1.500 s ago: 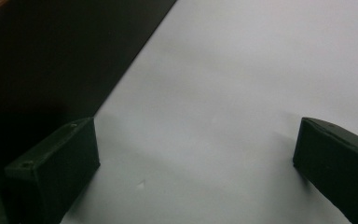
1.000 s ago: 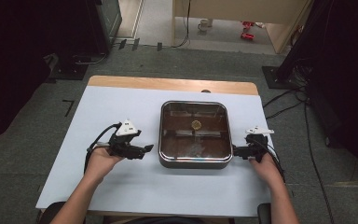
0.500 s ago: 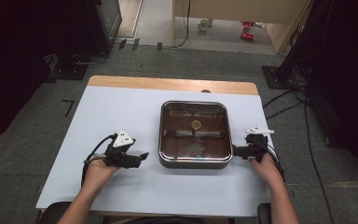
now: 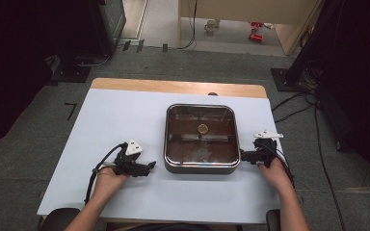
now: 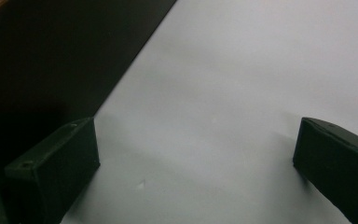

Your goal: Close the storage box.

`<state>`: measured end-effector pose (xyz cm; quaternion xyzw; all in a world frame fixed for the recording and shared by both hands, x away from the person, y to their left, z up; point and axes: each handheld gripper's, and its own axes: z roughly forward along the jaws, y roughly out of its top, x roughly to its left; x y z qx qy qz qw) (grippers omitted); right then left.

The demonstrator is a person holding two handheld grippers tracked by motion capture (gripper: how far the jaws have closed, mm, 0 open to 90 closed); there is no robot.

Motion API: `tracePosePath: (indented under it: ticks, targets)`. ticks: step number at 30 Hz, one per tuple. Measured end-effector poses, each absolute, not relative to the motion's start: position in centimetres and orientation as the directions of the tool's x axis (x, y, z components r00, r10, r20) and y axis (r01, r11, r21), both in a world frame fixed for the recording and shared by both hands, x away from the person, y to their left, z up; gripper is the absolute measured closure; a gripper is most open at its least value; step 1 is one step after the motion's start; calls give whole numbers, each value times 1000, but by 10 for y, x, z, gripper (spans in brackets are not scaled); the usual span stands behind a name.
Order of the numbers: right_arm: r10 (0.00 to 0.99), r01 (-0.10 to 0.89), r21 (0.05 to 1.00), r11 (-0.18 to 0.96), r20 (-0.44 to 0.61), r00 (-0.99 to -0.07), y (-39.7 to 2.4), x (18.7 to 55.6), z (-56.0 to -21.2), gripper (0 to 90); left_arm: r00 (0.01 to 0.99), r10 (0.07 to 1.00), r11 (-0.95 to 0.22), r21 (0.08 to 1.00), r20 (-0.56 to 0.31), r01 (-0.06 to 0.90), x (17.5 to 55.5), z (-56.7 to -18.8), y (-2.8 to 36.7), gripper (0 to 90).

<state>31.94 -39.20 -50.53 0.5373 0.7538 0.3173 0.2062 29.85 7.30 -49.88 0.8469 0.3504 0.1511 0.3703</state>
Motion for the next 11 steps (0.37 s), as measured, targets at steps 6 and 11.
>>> tracePosePath:
  ticks: [6, 11]
  targets:
    - [940, 679, 699, 224, 28, -339, -392, 319, -505, 0, 698, 716, -477, 732, 4, 486, 297, -499, 72, 185]
    - [941, 680, 699, 222, 29, -338, -392, 319, -505, 0, 685, 729, -468, 729, -2, 500, 299, -499, 72, 139]
